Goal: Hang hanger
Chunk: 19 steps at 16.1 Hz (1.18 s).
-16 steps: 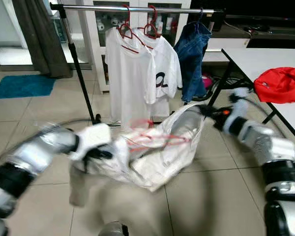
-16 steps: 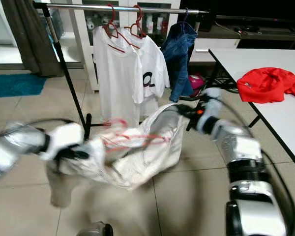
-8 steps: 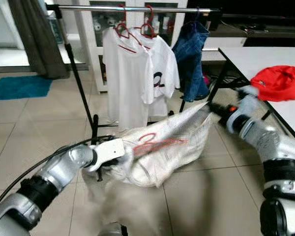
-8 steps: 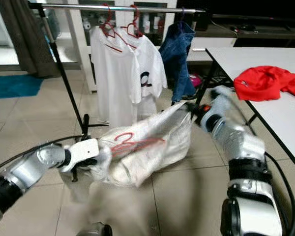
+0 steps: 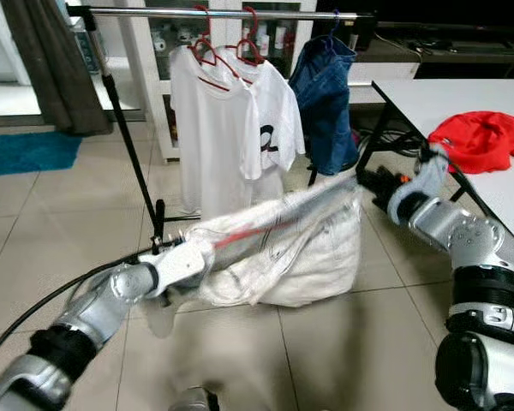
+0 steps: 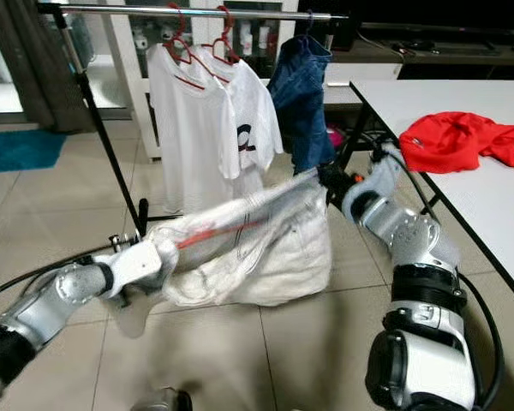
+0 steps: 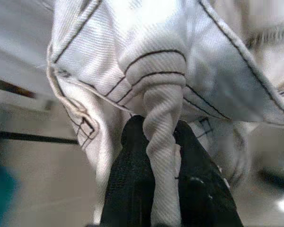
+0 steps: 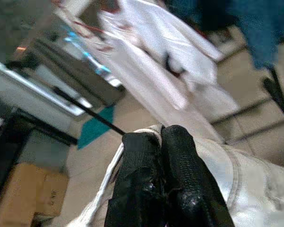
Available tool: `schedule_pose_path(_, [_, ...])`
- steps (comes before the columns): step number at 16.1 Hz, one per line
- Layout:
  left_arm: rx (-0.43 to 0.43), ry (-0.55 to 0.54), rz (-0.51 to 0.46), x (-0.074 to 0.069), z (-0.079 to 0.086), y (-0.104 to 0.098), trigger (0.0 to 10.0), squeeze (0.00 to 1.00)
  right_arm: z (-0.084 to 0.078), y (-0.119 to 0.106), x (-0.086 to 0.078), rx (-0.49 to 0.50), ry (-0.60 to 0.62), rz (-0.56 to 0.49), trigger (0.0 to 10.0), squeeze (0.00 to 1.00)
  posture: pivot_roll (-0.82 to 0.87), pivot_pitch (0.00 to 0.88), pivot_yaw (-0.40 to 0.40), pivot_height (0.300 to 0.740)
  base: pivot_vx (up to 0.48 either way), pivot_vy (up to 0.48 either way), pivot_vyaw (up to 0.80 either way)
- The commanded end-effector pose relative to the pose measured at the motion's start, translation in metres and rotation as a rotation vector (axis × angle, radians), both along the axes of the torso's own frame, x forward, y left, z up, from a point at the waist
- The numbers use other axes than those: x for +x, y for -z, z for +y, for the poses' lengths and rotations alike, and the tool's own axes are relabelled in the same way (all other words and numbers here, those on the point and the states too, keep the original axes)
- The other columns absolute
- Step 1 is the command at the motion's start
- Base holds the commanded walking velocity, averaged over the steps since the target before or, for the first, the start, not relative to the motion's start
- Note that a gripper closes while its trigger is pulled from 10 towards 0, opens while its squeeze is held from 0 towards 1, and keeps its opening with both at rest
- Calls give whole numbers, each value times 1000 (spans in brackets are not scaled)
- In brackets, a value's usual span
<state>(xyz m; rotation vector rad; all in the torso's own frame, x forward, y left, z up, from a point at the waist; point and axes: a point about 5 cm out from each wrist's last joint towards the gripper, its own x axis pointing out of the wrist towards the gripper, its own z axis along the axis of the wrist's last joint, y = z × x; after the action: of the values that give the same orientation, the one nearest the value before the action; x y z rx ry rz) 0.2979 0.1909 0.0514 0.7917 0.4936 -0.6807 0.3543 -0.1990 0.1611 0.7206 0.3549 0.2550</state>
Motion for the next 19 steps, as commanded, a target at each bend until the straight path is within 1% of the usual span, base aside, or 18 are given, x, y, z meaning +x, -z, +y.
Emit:
schedule_pose_path(1, [-148, -31, 14, 10, -7, -12, 0, 0, 0, -13, -3, -6, -10, -47, 0, 0, -28, 0, -65, 740, 0, 0, 0])
schedule_pose_path(2, [-184, -47, 19, 12, -9, -14, 0, 0, 1, -13, -4, -13, -15, -46, 0, 0, -29, 0, -64, 740, 0, 0, 0])
schedule_pose_path(3, [-345, -119, 49, 21, -13, -21, 0, 0, 3, -14, -7, -24, -24, -44, 0, 0, -31, 0, -59, 740, 0, 0, 0])
schedule_pose_path(4, [-411, -141, 57, 24, -14, -24, 0, 0, 3, -15, -10, -29, -33, -47, 0, 0, -33, 0, -56, 740, 0, 0, 0])
schedule_pose_path(5, [-497, -151, 88, 30, -14, -30, 0, 0, 4, -18, -15, -41, -47, -56, 0, 0, -39, 0, -48, 740, 0, 0, 0])
schedule_pose_path(6, [-498, -154, 136, 34, -9, -32, 0, 0, 4, -20, -19, -67, -63, -70, 0, 0, -43, 0, -42, 740, 0, 0, 0])
schedule_pose_path(7, [-436, -142, 161, 34, -4, -30, 0, 0, 3, -23, -21, -87, -64, -80, 0, 0, -47, 0, -36, 740, 0, 0, 0])
schedule_pose_path(8, [-381, -119, 160, 34, -2, -30, 0, 0, 2, -25, -23, -116, -67, -93, 0, 0, -51, 0, -32, 740, 0, 0, 0])
schedule_pose_path(9, [-319, -40, 184, 32, -3, -28, 0, 0, 3, -29, -24, -155, -74, -116, 0, 0, -58, 0, -25, 740, 0, 0, 0])
schedule_pose_path(10, [-320, 32, 222, 29, -9, -27, 0, 0, 5, -32, -25, -157, -77, -124, 0, 0, -61, 0, -23, 740, 0, 0, 0])
schedule_pose_path(11, [-362, 85, 261, 27, -20, -28, 0, 0, 8, -32, -25, -154, -80, -126, 0, 0, -61, 0, -23, 740, 0, 0, 0])
schedule_pose_path(12, [-383, 114, 290, 26, -29, -27, 0, 0, 13, -34, -26, -148, -90, -129, 0, 0, -65, 0, -22, 740, 0, 0, 0])
schedule_pose_path(13, [-377, 116, 299, 27, -34, -24, 0, 0, 17, -36, -27, -141, -102, -133, 0, 0, -65, 0, -25, 740, 0, 0, 0])
schedule_pose_path(15, [-321, 99, 339, 27, -43, -12, 0, 0, 23, -40, -28, -137, -126, -144, 0, 0, -65, 0, -27, 740, 0, 0, 0])
schedule_pose_path(16, [-256, 82, 361, 24, -46, -2, 0, 0, 23, -44, -28, -133, -126, -151, 0, 0, -66, 0, -30, 740, 0, 0, 0])
schedule_pose_path(17, [-222, 48, 367, 24, -44, 2, 0, 0, 22, -46, -27, -139, -121, -158, 0, 0, -72, 0, -26, 740, 0, 0, 0])
schedule_pose_path(19, [-169, 49, 380, 22, -41, 7, 0, 0, 19, -49, -26, -140, -110, -165, 0, 0, -73, 0, -26, 740, 0, 0, 0])
